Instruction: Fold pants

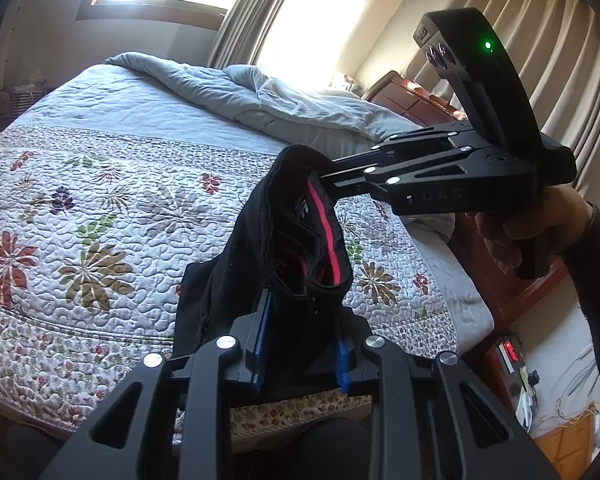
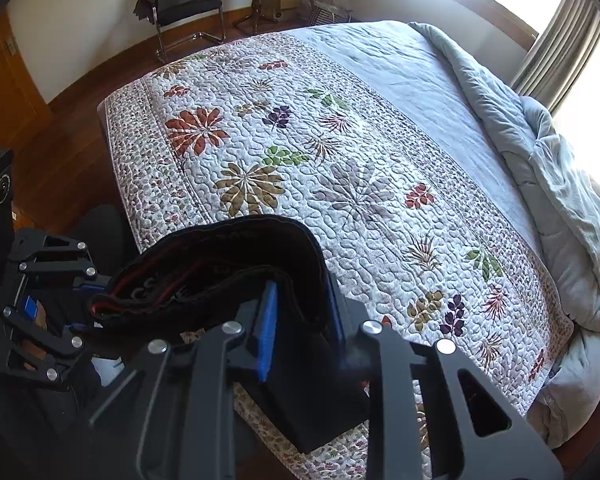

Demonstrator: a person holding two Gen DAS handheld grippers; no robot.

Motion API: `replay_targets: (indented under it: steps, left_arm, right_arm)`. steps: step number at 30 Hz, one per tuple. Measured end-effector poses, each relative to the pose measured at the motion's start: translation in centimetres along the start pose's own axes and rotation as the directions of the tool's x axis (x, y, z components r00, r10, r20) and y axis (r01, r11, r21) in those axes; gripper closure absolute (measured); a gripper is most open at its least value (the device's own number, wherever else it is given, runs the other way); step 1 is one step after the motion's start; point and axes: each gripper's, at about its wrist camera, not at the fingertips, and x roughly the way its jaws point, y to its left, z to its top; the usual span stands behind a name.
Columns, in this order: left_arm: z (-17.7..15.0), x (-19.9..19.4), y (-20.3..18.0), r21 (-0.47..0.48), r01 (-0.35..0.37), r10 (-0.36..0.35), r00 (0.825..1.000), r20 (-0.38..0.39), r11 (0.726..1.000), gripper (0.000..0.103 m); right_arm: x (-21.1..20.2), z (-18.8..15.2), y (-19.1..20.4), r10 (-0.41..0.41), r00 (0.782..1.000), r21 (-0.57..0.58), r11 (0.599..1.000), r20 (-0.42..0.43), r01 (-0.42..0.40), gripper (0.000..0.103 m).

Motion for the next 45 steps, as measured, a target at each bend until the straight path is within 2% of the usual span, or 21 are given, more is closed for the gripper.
replay_targets:
  steps: [23, 45]
  left_arm:
    - [-1.4, 6.5, -4.1, 0.056, 0.056, -0.051, 0.994, -0.096, 0.997, 0.077]
    - [-3.1, 12.1, -6.3, 0.090, 0.102, -0.084, 0.979, -0.185, 0.991, 0.076]
  right_arm:
    - [2.3, -7.7, -4.7, 0.009, 1.000, 0.016, 1.000, -0.010, -0.009, 0.089]
    - [4.7, -12.6, -7.5, 0.011, 1.000, -0.003, 1.000, -0.009, -0.011, 0.091]
